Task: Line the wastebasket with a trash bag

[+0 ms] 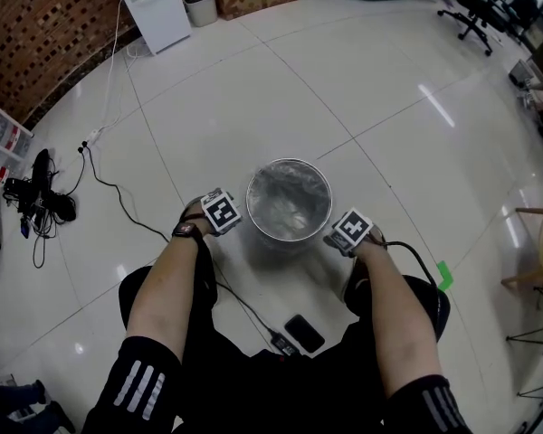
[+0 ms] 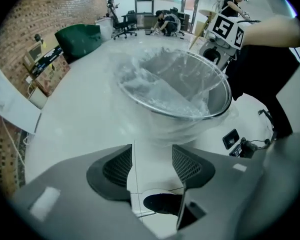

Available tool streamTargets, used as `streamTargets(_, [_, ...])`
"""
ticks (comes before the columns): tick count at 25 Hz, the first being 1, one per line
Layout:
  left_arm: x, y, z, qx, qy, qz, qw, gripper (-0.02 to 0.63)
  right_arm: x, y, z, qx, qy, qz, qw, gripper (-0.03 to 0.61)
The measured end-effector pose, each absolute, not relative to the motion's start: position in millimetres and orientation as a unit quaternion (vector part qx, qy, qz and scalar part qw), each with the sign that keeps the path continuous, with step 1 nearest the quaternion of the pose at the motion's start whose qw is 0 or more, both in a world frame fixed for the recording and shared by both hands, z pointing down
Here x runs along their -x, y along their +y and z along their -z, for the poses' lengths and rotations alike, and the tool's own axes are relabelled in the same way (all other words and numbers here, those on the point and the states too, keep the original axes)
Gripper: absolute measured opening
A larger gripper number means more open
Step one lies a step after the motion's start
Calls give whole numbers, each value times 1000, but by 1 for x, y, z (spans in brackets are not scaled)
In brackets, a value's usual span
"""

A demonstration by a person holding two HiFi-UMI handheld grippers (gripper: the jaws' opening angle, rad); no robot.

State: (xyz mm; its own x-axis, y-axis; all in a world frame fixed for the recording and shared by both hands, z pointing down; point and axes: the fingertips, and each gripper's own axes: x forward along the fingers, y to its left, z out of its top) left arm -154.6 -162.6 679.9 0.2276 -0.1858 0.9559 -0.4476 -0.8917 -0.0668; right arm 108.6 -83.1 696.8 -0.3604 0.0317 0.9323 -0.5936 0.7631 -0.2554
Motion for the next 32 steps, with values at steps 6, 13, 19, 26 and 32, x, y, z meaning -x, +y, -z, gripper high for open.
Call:
streamTargets(6, [148,-194,-589,-806,-257,-528,76,246,-111,-120,-627,-235,-806,-257,478,190])
streamTargets(13, [96,-190,-501,-863,-270,-424,53,213,-75,-149,-546,-254,-851,-180,424,180])
streamTargets(19, [83,-182,-475,-877,-257,-403,50,213,-30,-162,-521,-239,-871,-145,404,160])
streamTargets(26, [75,-199,-433,-897,-254,-360,24,213,13,-177,-556,-207,-871,-157,418,166])
streamTargets(32, [67,-217,-412,-905,-256,-339,12,213,35,-202,-606,-219,-848,-208,436,211])
